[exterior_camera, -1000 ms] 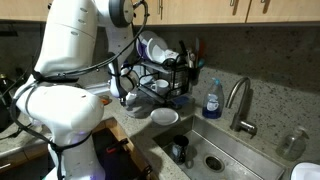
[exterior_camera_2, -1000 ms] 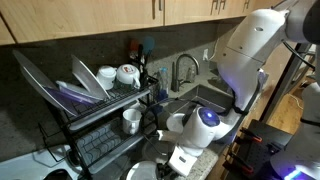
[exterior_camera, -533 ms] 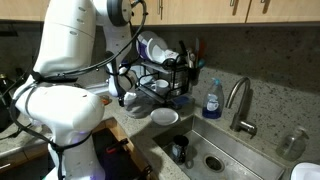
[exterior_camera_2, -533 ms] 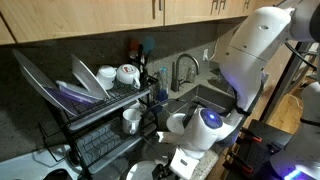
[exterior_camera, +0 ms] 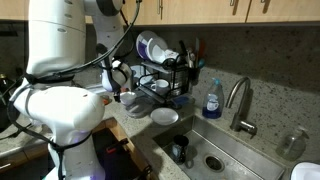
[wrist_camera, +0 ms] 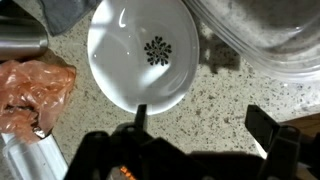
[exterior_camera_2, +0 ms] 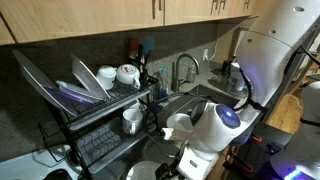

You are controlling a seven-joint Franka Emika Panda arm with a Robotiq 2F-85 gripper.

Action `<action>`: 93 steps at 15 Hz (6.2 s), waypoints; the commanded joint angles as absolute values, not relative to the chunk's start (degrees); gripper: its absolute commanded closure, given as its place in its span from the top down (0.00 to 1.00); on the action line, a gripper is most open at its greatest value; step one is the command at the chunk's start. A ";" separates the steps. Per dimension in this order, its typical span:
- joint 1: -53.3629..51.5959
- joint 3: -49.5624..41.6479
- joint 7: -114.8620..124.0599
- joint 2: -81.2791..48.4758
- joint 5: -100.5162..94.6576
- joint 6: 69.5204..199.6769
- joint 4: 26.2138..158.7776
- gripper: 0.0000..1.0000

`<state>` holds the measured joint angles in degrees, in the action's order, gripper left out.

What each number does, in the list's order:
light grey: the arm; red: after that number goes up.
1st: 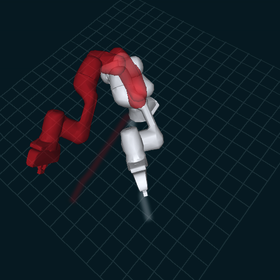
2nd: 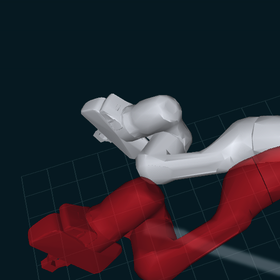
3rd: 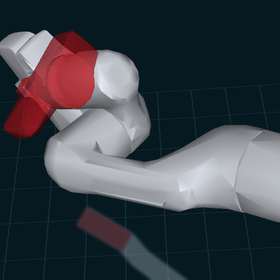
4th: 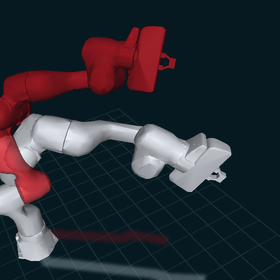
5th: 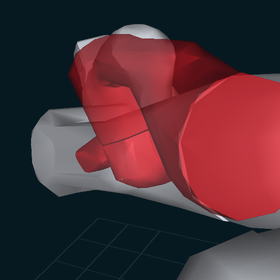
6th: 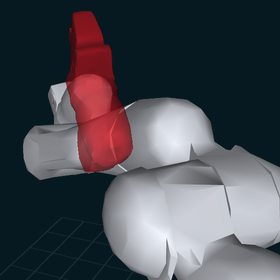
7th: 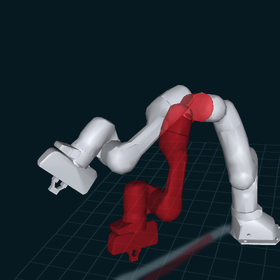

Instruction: Move one white bowl to the right then put the remaining bowl in the clear bowl,take it out and put the bowl on the right inside the clear bowl

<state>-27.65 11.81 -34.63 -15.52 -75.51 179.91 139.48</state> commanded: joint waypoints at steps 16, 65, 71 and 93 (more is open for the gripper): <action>-24.86 24.12 -32.57 -3.36 -27.28 170.55 155.69 1.00; 1.79 23.94 18.89 -2.56 -61.24 156.60 153.20 1.00; 1.41 21.38 28.49 -11.25 -76.90 156.48 147.28 1.00; -1.27 18.88 46.15 -20.16 -94.50 152.23 141.39 0.03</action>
<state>-0.02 18.32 42.39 -22.75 -92.45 154.23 139.59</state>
